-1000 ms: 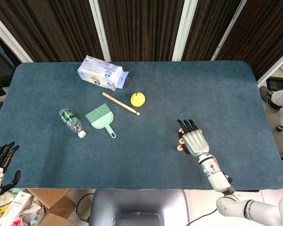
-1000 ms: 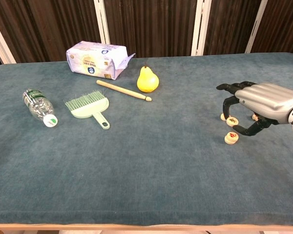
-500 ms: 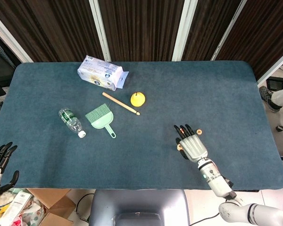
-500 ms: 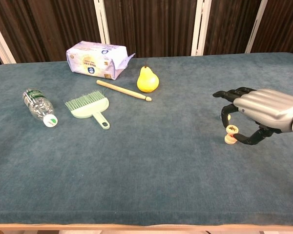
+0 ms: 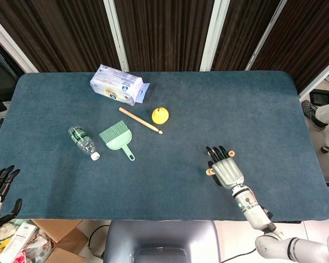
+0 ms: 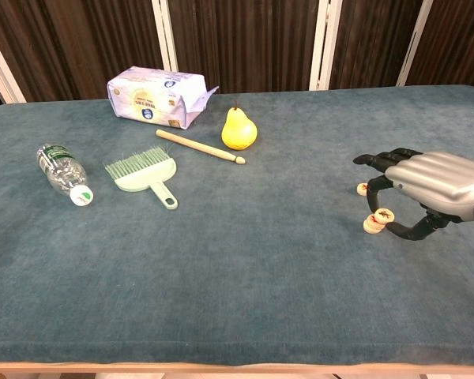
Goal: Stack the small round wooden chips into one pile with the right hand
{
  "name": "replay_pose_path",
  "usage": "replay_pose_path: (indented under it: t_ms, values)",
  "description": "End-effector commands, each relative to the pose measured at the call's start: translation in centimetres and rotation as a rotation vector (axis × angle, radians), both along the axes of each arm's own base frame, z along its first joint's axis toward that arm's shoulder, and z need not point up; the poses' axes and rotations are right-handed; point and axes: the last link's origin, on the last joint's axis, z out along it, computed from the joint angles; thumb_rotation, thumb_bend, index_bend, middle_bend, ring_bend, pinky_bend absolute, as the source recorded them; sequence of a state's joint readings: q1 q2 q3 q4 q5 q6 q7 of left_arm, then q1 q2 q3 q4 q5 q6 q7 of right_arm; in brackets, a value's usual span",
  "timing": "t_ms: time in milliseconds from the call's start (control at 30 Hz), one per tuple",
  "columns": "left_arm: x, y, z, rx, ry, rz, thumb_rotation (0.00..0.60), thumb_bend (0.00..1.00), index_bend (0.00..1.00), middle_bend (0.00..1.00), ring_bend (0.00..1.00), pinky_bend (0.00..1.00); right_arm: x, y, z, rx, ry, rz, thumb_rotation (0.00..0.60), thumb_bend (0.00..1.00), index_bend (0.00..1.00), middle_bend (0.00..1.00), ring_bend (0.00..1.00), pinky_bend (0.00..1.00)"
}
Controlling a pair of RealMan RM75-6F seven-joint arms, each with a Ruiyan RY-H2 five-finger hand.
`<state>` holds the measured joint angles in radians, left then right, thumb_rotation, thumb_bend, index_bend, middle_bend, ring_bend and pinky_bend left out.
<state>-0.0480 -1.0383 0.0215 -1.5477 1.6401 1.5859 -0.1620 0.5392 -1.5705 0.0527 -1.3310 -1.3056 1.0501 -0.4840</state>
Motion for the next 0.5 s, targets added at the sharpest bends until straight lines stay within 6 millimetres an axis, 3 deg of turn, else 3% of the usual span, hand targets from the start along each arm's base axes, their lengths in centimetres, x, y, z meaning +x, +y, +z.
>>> replay_pose_path:
  t_ms: [33, 333, 500]
  values:
    - [0.02, -0.05, 0.01, 0.000, 0.001, 0.000, 0.600, 0.50, 0.00, 0.00, 0.00, 0.00, 0.09, -0.05, 0.00, 0.000, -0.005, 0.002, 0.600, 0.52, 0.63, 0.07, 0.00, 0.00]
    - [-0.04, 0.06, 0.04, -0.001, -0.005, 0.005, 0.600, 0.50, 0.00, 0.00, 0.00, 0.00, 0.26, -0.25, -0.10, 0.001, -0.009, -0.001, 0.600, 0.52, 0.60, 0.07, 0.00, 0.00]
    - [0.04, -0.05, 0.03, 0.000, -0.005, -0.003, 0.600, 0.50, 0.00, 0.00, 0.00, 0.00, 0.20, -0.11, -0.19, 0.013, -0.001, -0.009, 0.600, 0.52, 0.45, 0.05, 0.00, 0.00]
